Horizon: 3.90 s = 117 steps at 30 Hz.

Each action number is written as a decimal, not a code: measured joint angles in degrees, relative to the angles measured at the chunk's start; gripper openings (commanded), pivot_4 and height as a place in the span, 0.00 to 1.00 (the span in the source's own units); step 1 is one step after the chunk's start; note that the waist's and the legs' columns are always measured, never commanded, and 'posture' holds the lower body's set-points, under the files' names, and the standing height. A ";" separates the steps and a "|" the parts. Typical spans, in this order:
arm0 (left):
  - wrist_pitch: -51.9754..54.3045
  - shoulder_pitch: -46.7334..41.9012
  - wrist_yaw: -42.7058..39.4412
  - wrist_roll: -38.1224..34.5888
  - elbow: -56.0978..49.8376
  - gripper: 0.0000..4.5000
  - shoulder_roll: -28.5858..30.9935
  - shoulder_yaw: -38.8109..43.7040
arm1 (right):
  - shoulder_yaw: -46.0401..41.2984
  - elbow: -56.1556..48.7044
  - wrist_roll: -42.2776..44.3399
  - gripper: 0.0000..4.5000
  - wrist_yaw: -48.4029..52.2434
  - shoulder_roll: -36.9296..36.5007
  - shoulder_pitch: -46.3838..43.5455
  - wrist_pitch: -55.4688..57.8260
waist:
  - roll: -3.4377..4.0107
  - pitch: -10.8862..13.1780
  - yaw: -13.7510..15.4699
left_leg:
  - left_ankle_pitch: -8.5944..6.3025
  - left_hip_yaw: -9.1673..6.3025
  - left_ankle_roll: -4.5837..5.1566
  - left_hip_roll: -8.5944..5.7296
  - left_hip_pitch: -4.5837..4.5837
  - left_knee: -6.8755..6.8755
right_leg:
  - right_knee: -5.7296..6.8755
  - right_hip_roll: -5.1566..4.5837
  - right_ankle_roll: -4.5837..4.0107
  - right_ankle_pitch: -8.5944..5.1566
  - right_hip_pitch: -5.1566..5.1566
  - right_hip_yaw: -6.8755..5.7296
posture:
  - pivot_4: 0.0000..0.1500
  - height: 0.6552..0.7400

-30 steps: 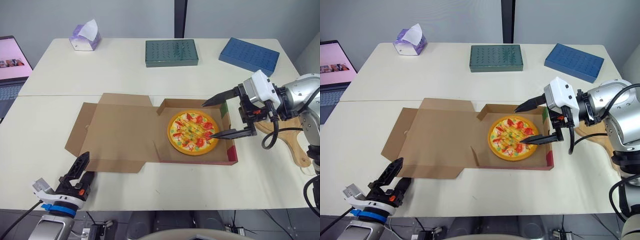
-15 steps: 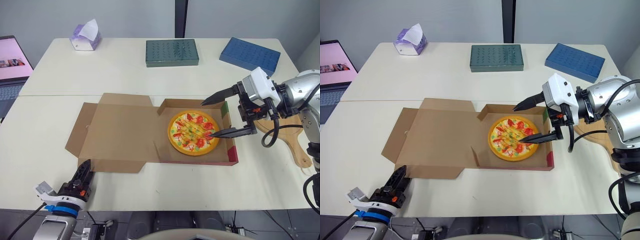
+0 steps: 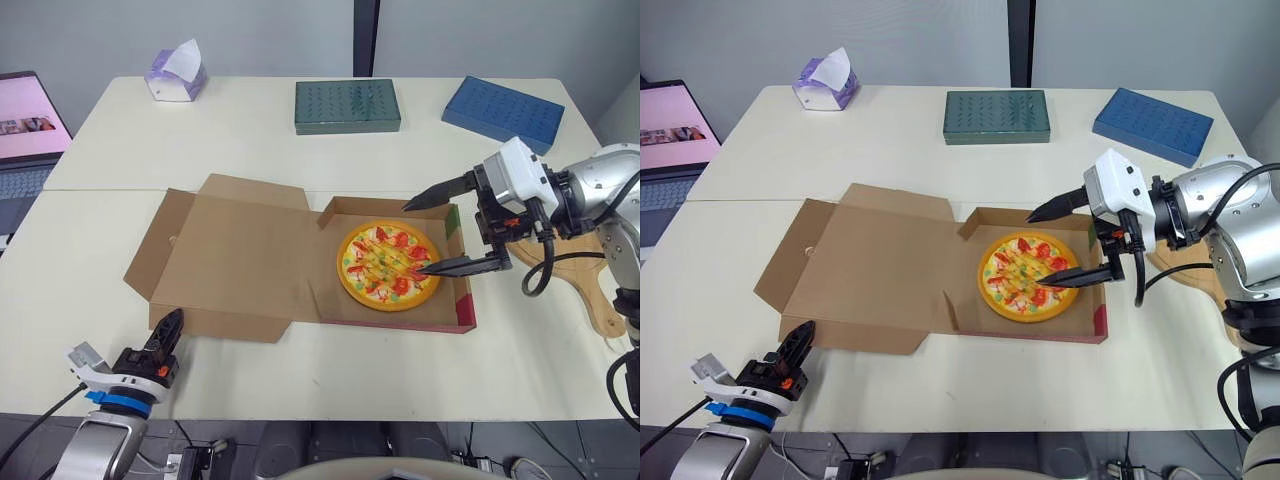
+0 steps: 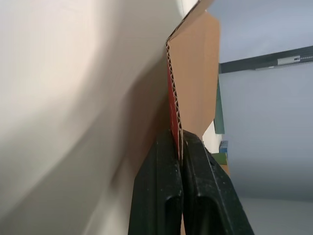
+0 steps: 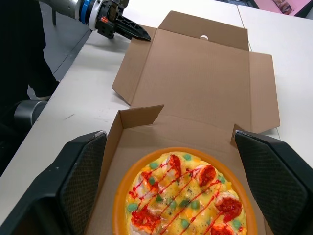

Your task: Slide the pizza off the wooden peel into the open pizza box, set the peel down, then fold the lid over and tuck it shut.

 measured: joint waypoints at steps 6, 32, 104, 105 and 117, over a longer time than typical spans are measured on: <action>0.66 -0.04 0.21 -0.97 -3.28 0.01 2.60 1.55 | -0.16 0.02 -0.12 1.00 -1.61 0.07 0.56 -0.43 | -0.12 0.05 0.00 | 0.00 -0.01 0.00 0.01 -0.01 0.00 | -0.01 0.00 0.00 0.00 -0.01 0.00 | 1.00 1.00; 1.82 0.99 2.30 -5.62 -7.20 0.00 11.03 6.06 | 11.20 51.84 -34.00 0.01 -19.39 13.14 -17.70 -31.45 | -0.19 0.08 -0.46 | 0.14 0.10 -0.24 0.04 -0.01 -0.11 | -0.01 0.02 -0.05 0.03 -0.16 0.05 | 1.00 1.00; -20.72 -90.18 -65.10 77.63 67.39 0.00 21.33 -22.59 | 2.24 -4.38 -17.04 0.13 -19.45 6.68 18.03 6.44 | -0.25 0.13 -1.78 | 0.21 -0.59 -0.34 -0.22 -0.79 0.58 | 0.32 0.00 0.16 0.15 -0.46 -0.37 | 1.00 1.00; -20.73 -90.29 -65.13 77.77 67.57 0.00 21.31 -22.54 | 0.37 -2.70 -16.77 0.21 -20.95 7.31 16.79 6.20 | -0.25 0.13 -1.79 | 0.21 -0.58 -0.34 -0.22 -0.80 0.58 | 0.38 0.00 0.16 0.15 -0.49 -0.36 | 1.00 1.00; -20.17 -90.84 -66.15 78.44 67.75 0.00 21.36 -21.44 | -10.17 11.11 -14.22 0.93 -39.93 19.31 0.15 6.64 | -0.25 0.13 -2.59 | 0.22 -0.60 -0.35 -0.27 -0.92 0.58 | 1.07 -0.01 0.13 0.17 -0.96 -0.30 | 1.00 1.00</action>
